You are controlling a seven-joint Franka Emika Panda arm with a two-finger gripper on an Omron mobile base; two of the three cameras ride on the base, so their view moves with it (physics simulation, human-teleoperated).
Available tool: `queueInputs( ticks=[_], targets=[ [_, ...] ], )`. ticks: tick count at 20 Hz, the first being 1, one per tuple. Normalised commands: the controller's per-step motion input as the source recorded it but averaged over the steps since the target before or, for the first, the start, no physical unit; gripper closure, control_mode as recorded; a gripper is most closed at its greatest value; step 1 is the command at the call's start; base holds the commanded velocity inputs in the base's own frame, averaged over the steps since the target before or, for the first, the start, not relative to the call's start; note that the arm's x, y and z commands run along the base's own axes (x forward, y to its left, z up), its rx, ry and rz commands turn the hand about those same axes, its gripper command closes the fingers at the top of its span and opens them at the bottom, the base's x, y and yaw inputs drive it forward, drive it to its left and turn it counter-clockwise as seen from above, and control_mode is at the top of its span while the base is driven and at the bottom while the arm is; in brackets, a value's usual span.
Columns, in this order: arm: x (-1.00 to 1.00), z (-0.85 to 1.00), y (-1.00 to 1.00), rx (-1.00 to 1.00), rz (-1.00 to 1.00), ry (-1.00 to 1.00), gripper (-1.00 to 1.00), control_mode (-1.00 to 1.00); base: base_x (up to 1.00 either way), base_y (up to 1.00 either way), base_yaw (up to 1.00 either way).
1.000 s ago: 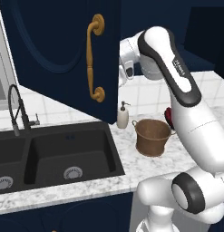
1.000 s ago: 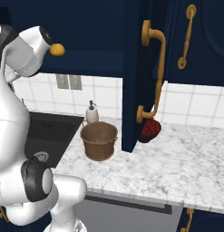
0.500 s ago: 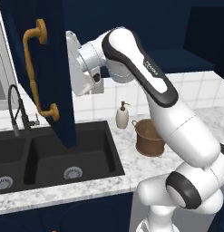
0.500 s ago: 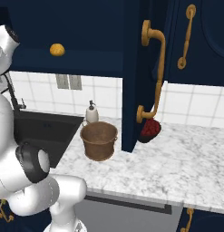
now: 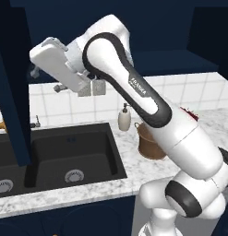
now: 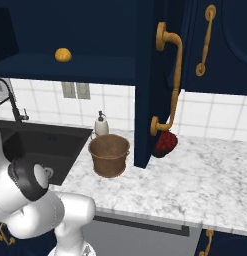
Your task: Open the cabinet, pick up the bread from the cabinet and place it in the basket. Then move the basket to the dining counter.
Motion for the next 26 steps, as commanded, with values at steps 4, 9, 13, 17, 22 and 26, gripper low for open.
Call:
queueInputs(
  ticks=[4,9,13,17,22,26],
  targets=[
    [-0.32,-0.01,-1.0,-0.11,-0.13,-0.37,-1.0,-1.0,0.0,0.0,0.0],
    [-0.03,-0.24,-1.0,-0.15,-0.18,-0.39,-1.0,-1.0,0.0,0.0,0.0],
    [0.32,0.04,-1.0,-0.12,-0.22,-0.15,-1.0,-1.0,0.0,0.0,0.0],
    [0.69,0.17,-0.86,-0.09,-0.29,-0.05,-1.0,-1.0,0.0,0.0,0.0],
    [0.85,0.01,-0.18,-0.07,-0.26,-0.31,-1.0,-1.0,0.0,0.0,0.0],
    [0.44,0.03,0.0,-0.17,-0.06,-0.49,-1.0,-1.0,0.0,0.0,0.0]
  ],
)
